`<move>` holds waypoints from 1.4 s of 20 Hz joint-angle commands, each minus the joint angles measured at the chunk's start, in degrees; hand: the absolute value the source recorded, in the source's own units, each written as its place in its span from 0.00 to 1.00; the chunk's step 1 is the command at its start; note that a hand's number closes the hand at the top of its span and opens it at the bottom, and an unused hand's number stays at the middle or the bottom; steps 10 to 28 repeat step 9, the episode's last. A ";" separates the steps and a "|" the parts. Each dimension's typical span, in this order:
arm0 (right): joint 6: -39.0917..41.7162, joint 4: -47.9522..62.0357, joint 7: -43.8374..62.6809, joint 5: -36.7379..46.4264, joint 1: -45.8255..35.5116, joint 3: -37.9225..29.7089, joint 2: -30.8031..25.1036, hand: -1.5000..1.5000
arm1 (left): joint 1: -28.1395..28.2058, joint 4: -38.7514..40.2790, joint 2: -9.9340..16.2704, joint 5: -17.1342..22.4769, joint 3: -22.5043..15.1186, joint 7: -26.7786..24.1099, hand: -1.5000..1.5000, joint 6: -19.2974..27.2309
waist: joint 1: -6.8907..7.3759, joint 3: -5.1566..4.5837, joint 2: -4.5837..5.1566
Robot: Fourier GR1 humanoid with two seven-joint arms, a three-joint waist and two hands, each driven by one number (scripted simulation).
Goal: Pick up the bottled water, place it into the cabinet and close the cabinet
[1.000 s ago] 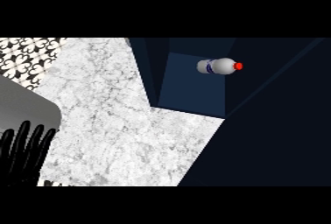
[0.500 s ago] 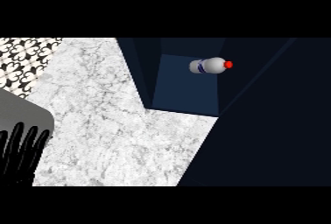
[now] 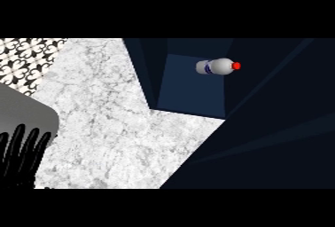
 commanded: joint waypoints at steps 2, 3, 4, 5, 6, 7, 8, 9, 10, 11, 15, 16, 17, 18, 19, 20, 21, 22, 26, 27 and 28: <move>-11.70 14.12 -0.29 0.05 -15.10 -3.94 1.65 1.00 | -0.25 0.67 0.22 0.40 -0.03 -0.02 0.00 -1.71 | 1.11 0.25 0.02; -13.49 16.64 0.14 -1.04 -18.82 -4.97 1.66 1.00 | -0.21 -0.42 1.16 0.78 0.18 1.16 0.00 -1.72 | 0.95 0.37 -0.20; -14.11 19.13 0.39 -1.77 -22.63 -6.60 1.68 1.00 | -1.22 0.95 0.84 1.68 1.31 0.93 0.00 -1.88 | 0.71 0.33 0.00; -16.71 22.68 -0.57 -1.53 -25.24 -6.05 1.68 1.00 | -0.77 0.63 0.21 0.92 0.40 0.43 0.00 -1.76 | 0.97 0.35 -0.23; -18.04 25.08 -0.93 -2.34 -29.14 -7.05 1.69 1.00 | 0.86 0.18 -0.08 0.14 -1.17 0.15 0.00 -2.29 | 1.13 0.38 -0.56; -18.70 29.69 -1.73 -2.96 -31.81 -5.47 1.69 1.00 | -0.53 -0.25 0.26 -0.40 -0.46 0.80 0.00 -1.11 | 0.68 0.47 -0.51; -20.01 31.18 -0.78 -4.65 -36.32 -7.69 1.70 1.00 | -1.21 2.51 -0.72 0.13 -0.39 0.17 0.00 -1.82 | -0.06 0.37 -0.43; -20.12 36.37 -4.13 -5.17 -37.01 -6.82 1.70 1.00 | -1.77 3.34 -0.45 0.87 0.33 0.70 0.00 -2.11 | -0.40 0.44 -0.30; -20.12 36.37 -4.13 -5.17 -37.01 -6.82 1.70 1.00 | -1.77 3.34 -0.45 0.87 0.33 0.70 0.00 -2.11 | -0.40 0.44 -0.30; -20.12 36.37 -4.13 -5.17 -37.01 -6.82 1.70 1.00 | -1.77 3.34 -0.45 0.87 0.33 0.70 0.00 -2.11 | -0.40 0.44 -0.30; -20.12 36.37 -4.13 -5.17 -37.01 -6.82 1.70 1.00 | -1.77 3.34 -0.45 0.87 0.33 0.70 0.00 -2.11 | -0.40 0.44 -0.30; -20.12 36.37 -4.13 -5.17 -37.01 -6.82 1.70 1.00 | -1.77 3.34 -0.45 0.87 0.33 0.70 0.00 -2.11 | -0.40 0.44 -0.30; -20.12 36.37 -4.13 -5.17 -37.01 -6.82 1.70 1.00 | -1.77 3.34 -0.45 0.87 0.33 0.70 0.00 -2.11 | -0.40 0.44 -0.30; -20.12 36.37 -4.13 -5.17 -37.01 -6.82 1.70 1.00 | -1.77 3.34 -0.45 0.87 0.33 0.70 0.00 -2.11 | -0.40 0.44 -0.30; -20.12 36.37 -4.13 -5.17 -37.01 -6.82 1.70 1.00 | -1.77 3.34 -0.45 0.87 0.33 0.70 0.00 -2.11 | -0.40 0.44 -0.30; -20.12 36.37 -4.13 -5.17 -37.01 -6.82 1.70 1.00 | -1.77 3.34 -0.45 0.87 0.33 0.70 0.00 -2.11 | -0.40 0.44 -0.30; -20.12 36.37 -4.13 -5.17 -37.01 -6.82 1.70 1.00 | -1.77 3.34 -0.45 0.87 0.33 0.70 0.00 -2.11 | -0.40 0.44 -0.30; -20.12 36.37 -4.13 -5.17 -37.01 -6.82 1.70 1.00 | -1.77 3.34 -0.45 0.87 0.33 0.70 0.00 -2.11 | -0.40 0.44 -0.30; -20.12 36.37 -4.13 -5.17 -37.01 -6.82 1.70 1.00 | -1.77 3.34 -0.45 0.87 0.33 0.70 0.00 -2.11 | -0.40 0.44 -0.30; -20.12 36.37 -4.13 -5.17 -37.01 -6.82 1.70 1.00 | -1.77 3.34 -0.45 0.87 0.33 0.70 0.00 -2.11 | -0.40 0.44 -0.30; -20.12 36.37 -4.13 -5.17 -37.01 -6.82 1.70 1.00 | -1.77 3.34 -0.45 0.87 0.33 0.70 0.00 -2.11 | -0.40 0.44 -0.30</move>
